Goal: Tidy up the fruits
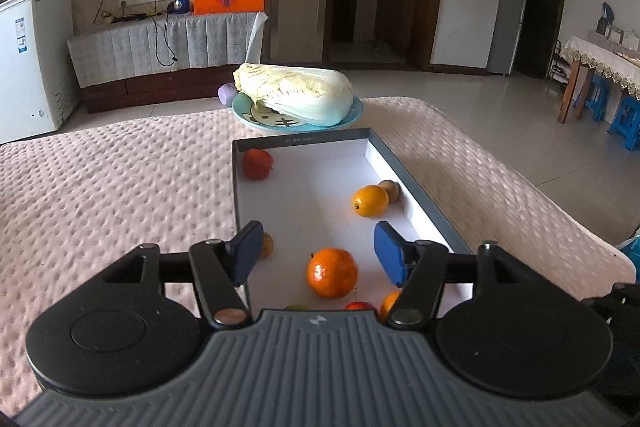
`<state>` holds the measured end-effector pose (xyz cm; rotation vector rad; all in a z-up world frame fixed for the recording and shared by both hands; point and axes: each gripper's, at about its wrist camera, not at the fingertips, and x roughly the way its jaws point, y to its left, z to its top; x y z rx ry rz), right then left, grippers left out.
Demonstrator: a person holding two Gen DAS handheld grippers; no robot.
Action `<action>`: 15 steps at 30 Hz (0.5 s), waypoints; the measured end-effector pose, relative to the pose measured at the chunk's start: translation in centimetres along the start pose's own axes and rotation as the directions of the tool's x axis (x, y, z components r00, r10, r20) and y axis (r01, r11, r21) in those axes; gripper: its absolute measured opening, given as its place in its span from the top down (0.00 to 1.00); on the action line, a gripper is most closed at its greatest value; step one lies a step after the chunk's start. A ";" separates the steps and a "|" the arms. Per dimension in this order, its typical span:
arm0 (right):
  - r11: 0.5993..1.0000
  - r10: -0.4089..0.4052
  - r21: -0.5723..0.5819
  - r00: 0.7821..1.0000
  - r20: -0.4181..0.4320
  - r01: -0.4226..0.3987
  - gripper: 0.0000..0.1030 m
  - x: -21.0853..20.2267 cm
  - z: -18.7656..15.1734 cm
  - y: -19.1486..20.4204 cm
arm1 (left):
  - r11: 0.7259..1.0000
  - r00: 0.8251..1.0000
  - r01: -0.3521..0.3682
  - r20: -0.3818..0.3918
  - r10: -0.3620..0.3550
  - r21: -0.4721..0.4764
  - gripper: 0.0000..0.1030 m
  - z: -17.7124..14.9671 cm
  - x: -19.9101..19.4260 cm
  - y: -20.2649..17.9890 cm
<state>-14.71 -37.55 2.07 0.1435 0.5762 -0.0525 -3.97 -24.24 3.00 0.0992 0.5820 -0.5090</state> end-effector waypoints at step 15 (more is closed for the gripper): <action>0.998 0.037 0.045 0.997 0.068 -0.040 0.64 -3.2 -0.6 0.3 | 0.995 0.995 -0.099 -0.028 0.098 -0.004 0.32 -2.8 -4.5 1.3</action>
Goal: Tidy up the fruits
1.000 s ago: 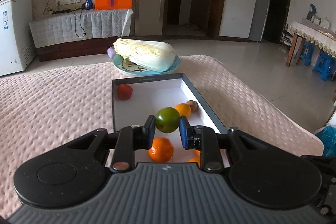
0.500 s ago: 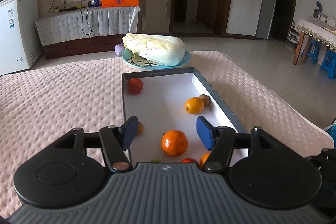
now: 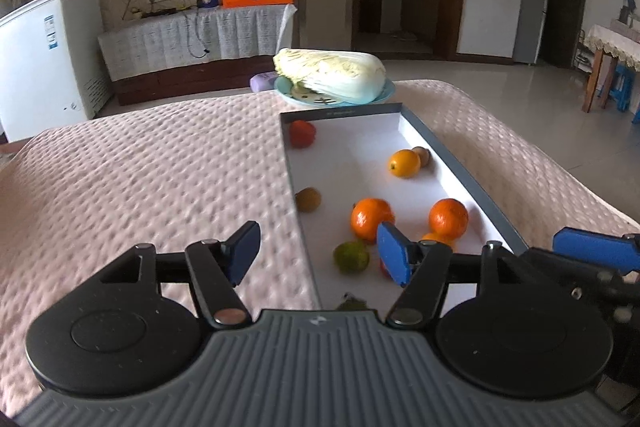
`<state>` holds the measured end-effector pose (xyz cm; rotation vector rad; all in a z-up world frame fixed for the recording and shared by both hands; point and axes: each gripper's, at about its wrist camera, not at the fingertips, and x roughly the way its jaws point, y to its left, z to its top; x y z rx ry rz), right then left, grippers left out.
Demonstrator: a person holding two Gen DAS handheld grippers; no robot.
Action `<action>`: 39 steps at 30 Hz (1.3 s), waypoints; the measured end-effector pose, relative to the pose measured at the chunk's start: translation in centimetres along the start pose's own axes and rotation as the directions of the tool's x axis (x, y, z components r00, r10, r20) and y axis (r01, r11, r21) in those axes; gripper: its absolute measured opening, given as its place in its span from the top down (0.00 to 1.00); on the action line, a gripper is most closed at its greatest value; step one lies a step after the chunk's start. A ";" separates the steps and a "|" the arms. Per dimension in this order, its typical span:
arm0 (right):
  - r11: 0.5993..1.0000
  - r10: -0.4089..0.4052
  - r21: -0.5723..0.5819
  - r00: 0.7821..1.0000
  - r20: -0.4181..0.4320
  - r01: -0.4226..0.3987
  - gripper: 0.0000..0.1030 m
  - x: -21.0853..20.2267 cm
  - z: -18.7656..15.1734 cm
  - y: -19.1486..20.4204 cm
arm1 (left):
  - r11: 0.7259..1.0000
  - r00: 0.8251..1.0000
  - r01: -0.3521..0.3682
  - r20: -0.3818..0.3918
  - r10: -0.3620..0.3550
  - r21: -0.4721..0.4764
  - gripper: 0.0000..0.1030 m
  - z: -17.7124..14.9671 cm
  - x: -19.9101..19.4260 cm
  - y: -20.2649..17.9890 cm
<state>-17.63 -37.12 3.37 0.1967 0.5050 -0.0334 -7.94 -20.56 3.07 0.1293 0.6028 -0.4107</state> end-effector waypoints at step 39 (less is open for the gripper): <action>0.996 -0.077 -0.061 0.993 -0.085 0.072 0.34 -2.6 -3.8 1.8 | 0.999 0.999 -0.039 0.031 0.039 -0.004 0.21 -4.4 -8.5 -0.6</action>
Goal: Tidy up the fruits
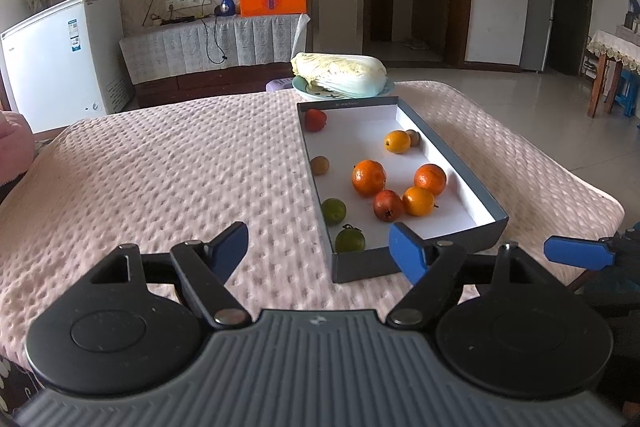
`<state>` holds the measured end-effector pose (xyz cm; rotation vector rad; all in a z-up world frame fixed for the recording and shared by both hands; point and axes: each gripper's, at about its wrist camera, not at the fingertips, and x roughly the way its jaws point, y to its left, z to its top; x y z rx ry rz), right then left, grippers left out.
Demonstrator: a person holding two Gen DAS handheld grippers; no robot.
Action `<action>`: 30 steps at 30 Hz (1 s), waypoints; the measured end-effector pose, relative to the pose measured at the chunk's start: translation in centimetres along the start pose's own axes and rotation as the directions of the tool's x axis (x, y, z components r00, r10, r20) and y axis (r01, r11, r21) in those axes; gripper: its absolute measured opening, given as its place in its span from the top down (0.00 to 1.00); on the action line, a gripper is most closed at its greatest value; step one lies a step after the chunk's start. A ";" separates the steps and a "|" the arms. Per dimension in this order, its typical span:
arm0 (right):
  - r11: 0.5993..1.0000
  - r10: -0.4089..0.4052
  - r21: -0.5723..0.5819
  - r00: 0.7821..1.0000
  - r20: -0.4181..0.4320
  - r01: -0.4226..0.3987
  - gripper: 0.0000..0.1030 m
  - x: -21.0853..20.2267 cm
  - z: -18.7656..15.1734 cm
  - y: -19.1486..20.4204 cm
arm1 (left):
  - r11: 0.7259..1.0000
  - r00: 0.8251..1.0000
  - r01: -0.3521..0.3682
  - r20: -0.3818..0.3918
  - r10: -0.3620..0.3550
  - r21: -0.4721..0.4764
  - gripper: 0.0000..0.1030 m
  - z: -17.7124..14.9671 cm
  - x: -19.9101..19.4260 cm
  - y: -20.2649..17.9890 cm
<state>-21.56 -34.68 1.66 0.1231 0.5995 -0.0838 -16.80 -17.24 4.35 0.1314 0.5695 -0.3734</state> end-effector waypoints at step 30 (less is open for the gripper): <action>1.000 -0.007 0.009 1.000 -0.005 0.007 0.34 0.1 0.0 -0.4 | 1.000 1.000 0.000 -0.003 0.000 0.020 0.21 -0.5 -0.3 -0.2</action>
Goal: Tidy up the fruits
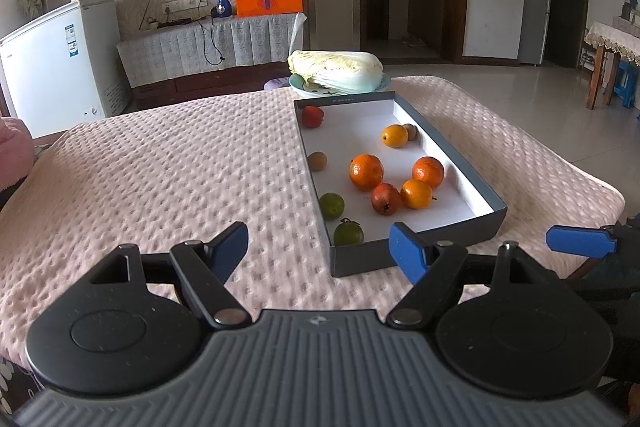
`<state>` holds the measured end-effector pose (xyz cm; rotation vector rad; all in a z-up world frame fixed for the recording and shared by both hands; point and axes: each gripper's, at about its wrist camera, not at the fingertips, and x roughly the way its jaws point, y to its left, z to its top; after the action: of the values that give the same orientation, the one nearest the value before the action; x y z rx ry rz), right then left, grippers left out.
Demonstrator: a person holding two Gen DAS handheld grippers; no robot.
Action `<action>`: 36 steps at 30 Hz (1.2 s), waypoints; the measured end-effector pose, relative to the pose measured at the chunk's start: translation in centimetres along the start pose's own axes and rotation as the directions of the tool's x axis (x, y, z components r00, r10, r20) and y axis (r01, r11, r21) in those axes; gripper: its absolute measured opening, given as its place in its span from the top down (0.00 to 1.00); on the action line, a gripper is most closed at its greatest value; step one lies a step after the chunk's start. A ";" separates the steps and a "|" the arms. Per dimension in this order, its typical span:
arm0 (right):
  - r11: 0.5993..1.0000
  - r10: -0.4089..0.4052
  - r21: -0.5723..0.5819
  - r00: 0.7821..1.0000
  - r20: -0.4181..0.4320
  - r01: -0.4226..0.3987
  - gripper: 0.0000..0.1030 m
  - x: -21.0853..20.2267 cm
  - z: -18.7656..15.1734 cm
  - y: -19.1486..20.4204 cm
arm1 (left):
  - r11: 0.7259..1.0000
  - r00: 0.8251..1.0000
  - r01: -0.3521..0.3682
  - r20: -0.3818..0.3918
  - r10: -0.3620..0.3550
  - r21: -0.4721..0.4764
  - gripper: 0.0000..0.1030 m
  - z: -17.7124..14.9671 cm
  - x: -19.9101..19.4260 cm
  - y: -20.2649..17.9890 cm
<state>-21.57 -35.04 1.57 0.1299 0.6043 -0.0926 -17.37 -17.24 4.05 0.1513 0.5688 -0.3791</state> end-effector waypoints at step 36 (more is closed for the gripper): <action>1.000 -0.006 0.001 1.000 -0.004 0.006 0.34 -0.2 -0.1 -0.2 | 1.000 1.000 0.001 -0.012 -0.001 0.018 0.21 -0.3 0.4 -0.2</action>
<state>-21.81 -35.26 1.61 0.1289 0.6085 -0.0984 -17.29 -17.51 3.57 0.1710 0.5773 -0.3848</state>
